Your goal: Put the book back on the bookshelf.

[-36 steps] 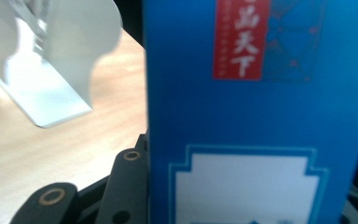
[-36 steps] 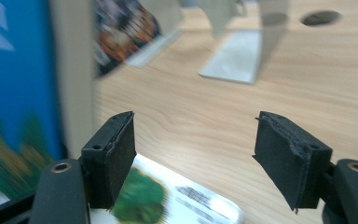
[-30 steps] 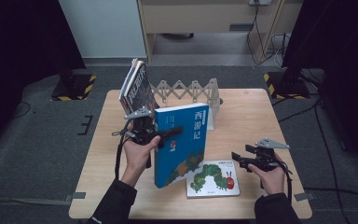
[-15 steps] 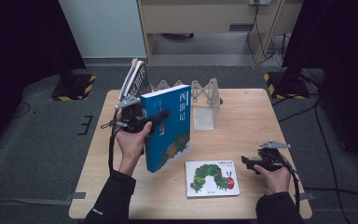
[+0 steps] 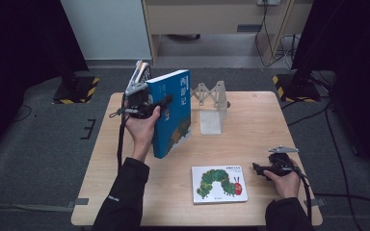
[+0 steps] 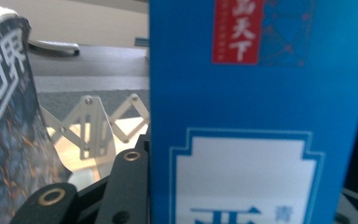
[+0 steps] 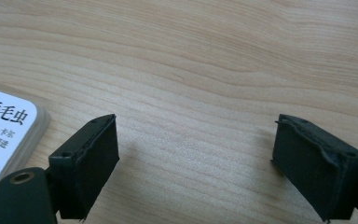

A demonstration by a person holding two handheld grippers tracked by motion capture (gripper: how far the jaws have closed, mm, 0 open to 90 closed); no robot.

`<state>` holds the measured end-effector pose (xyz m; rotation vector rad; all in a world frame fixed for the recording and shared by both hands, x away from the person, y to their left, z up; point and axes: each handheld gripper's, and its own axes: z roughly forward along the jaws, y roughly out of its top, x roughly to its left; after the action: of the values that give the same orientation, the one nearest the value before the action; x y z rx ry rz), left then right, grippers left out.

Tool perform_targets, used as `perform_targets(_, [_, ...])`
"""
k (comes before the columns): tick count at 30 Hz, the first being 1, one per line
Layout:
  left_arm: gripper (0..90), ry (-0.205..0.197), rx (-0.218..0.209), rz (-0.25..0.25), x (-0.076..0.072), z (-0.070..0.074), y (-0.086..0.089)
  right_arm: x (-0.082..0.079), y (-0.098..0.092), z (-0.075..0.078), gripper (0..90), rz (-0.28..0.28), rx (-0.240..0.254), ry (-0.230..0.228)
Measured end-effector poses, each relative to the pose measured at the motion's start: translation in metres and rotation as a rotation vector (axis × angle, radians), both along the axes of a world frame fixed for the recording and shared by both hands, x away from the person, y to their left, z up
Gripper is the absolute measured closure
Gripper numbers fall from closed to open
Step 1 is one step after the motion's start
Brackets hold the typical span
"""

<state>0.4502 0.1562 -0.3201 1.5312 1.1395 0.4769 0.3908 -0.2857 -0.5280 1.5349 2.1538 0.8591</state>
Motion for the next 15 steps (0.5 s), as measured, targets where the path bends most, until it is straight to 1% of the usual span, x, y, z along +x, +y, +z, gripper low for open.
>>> perform_targets(3, [61.1,-0.022,0.013,0.022,0.008,0.001,-0.006,0.001,0.000,-0.001,13.5,-0.002,-0.004,-0.007])
perform_targets(5, [61.1,-0.032,0.012,0.038,0.014,0.000,-0.009,0.001,0.000,-0.002,13.1,0.001,-0.008,-0.010])
perform_targets(8, [61.1,-0.028,0.002,0.053,0.024,-0.003,-0.014,0.000,0.000,-0.003,12.2,0.002,-0.018,-0.020])
perform_targets(10, [61.1,-0.018,-0.001,0.053,0.030,-0.006,-0.017,0.000,0.000,-0.004,11.1,0.004,-0.025,-0.026])
perform_targets(13, [61.1,-0.006,0.012,0.061,0.038,-0.012,-0.022,0.001,0.000,-0.005,8.1,0.013,-0.044,-0.032])
perform_targets(15, [61.0,0.002,0.026,0.061,0.043,-0.017,-0.026,0.001,0.001,-0.006,6.3,0.010,-0.044,-0.036])
